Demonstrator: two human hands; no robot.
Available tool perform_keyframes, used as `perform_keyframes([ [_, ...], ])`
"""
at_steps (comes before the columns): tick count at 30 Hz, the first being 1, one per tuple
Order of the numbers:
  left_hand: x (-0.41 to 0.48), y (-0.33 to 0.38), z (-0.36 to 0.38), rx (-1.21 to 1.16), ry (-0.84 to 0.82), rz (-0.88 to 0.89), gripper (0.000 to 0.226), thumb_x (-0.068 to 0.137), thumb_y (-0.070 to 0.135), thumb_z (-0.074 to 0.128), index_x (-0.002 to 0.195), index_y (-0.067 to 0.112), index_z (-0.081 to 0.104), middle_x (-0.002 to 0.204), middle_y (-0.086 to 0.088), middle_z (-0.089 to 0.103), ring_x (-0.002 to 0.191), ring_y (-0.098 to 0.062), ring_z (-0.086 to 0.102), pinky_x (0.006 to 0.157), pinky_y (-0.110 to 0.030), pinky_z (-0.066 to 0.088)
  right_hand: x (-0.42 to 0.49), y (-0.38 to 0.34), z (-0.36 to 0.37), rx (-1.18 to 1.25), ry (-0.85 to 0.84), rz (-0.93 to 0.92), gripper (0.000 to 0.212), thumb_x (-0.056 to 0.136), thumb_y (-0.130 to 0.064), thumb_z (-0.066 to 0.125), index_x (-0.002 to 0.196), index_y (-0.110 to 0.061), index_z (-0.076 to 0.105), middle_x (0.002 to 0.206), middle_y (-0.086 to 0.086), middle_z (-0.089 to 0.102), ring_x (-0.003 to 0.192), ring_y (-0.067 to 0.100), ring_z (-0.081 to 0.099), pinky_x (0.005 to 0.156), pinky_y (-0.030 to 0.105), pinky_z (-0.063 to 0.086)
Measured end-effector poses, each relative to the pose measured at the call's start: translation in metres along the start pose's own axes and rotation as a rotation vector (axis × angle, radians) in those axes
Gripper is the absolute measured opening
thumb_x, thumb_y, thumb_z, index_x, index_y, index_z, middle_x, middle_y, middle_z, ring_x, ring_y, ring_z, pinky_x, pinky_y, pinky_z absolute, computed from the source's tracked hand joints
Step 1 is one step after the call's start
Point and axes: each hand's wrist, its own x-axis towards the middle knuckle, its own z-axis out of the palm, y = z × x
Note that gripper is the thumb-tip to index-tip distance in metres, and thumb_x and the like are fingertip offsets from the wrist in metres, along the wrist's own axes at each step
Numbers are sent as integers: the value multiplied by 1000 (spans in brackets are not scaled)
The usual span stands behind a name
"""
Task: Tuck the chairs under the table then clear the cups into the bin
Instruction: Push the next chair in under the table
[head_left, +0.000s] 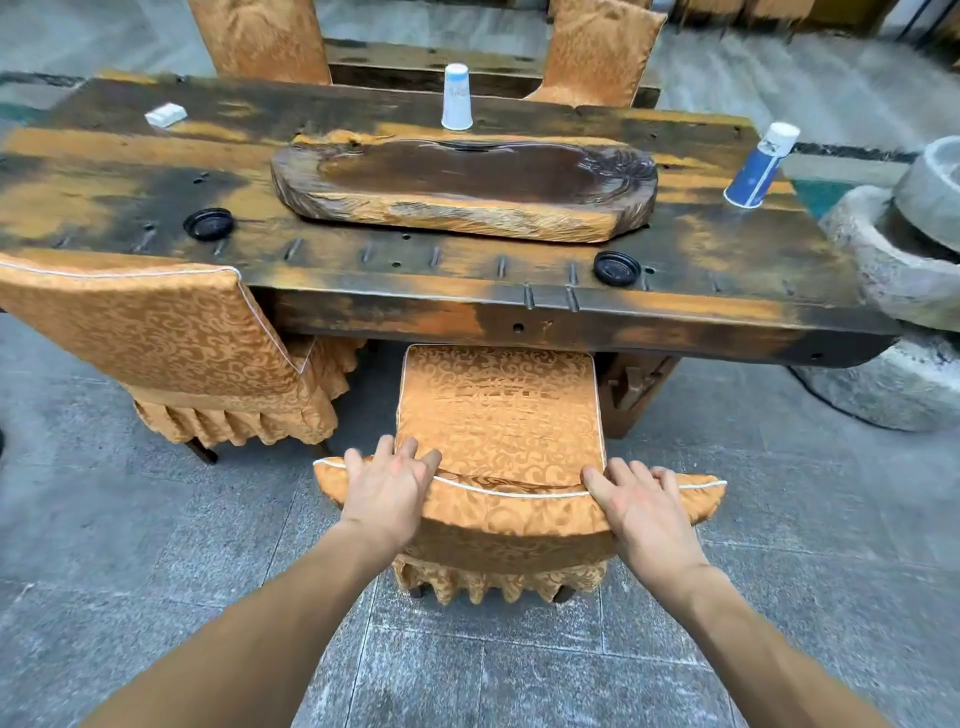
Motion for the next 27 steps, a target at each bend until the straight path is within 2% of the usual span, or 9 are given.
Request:
perform_keyframes([
  [5, 35, -2, -4, -6, 11, 2, 46, 83, 3, 54, 122, 27, 52, 108, 1, 45, 109, -27, 41, 83, -47, 32, 36, 16, 2, 8, 40, -16, 61, 73, -1, 67, 123, -31, 47, 104, -3, 49, 104, 26, 53, 93, 43, 33],
  [11, 86, -8, -7, -22, 29, 12, 48, 80, -2, 54, 118, 26, 54, 97, 2, 34, 105, -26, 40, 84, -49, 34, 86, 31, 1, -36, 59, -18, 68, 68, 1, 69, 124, -31, 45, 104, -3, 49, 103, 26, 51, 93, 43, 32],
  [17, 139, -13, -16, -21, 14, 6, 53, 75, -5, 55, 119, 25, 53, 108, -2, 44, 111, -29, 40, 92, -56, 37, 137, 49, -5, -51, 84, -35, 65, 68, 1, 68, 120, -29, 43, 102, -2, 47, 101, 27, 50, 91, 43, 31],
  [22, 181, -15, -22, -17, 21, 5, 55, 75, -3, 58, 121, 27, 53, 112, -3, 47, 113, -29, 40, 90, -54, 36, 177, 62, -11, -53, 89, -44, 69, 67, 2, 65, 126, -27, 42, 106, 0, 49, 105, 28, 49, 94, 45, 31],
  [27, 223, -15, -31, -16, 20, 14, 53, 77, 3, 63, 124, 26, 53, 117, -4, 47, 117, -31, 41, 93, -58, 34, 218, 78, -19, -60, 73, -50, 71, 67, -3, 72, 126, -28, 41, 105, -1, 49, 105, 28, 50, 95, 46, 32],
])
